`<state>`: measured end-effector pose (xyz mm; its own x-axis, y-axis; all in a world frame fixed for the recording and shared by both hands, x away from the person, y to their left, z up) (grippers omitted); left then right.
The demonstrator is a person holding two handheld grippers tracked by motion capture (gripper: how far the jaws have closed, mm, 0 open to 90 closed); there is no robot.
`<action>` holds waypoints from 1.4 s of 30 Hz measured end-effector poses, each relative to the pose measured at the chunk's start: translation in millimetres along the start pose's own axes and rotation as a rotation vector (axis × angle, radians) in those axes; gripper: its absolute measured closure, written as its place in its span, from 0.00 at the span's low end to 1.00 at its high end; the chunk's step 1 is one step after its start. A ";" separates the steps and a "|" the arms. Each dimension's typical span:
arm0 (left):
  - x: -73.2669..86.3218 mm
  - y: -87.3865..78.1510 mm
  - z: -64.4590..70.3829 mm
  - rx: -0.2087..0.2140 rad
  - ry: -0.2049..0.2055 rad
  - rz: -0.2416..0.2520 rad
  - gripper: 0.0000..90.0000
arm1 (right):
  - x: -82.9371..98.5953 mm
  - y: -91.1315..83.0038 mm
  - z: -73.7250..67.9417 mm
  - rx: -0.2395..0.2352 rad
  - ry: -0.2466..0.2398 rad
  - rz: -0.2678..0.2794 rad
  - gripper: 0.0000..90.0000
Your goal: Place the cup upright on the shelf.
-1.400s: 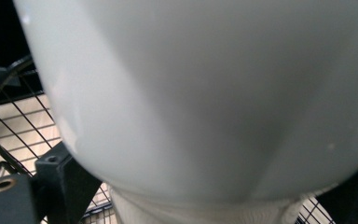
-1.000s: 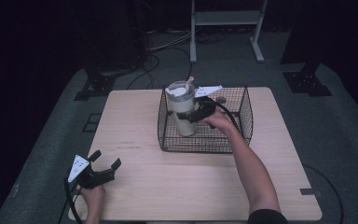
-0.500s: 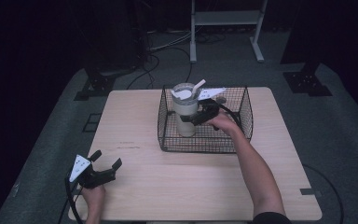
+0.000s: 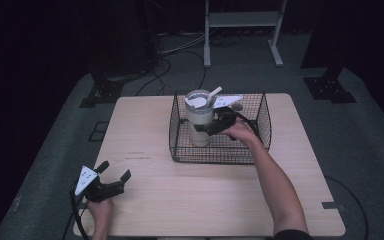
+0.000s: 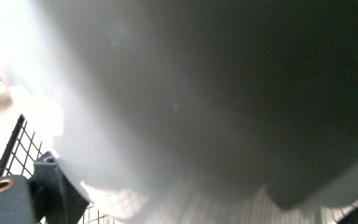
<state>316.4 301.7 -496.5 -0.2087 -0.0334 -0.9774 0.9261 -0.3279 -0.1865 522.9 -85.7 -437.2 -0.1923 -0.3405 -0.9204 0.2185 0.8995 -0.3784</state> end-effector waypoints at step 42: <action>0.0 1.0 2.5 0.004 0.022 -0.001 0.00 | -1.7 -43.1 -14.1 0.057 -0.002 -0.021 0.08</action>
<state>316.5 299.0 -496.4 -0.2021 -0.0124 -0.9793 0.9248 -0.3315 -0.1867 500.3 -120.0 -417.9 -0.1959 -0.3598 -0.9122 0.2681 0.8752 -0.4028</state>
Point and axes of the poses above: each handheld gripper's, and its own axes: y roughly forward along the jaws, x roughly out of its underside, z roughly to its right, the point moved 3 cm from there along y, roughly forward along the jaws, and after that the axes turned 8 degrees about -x, right-handed, at the moved point
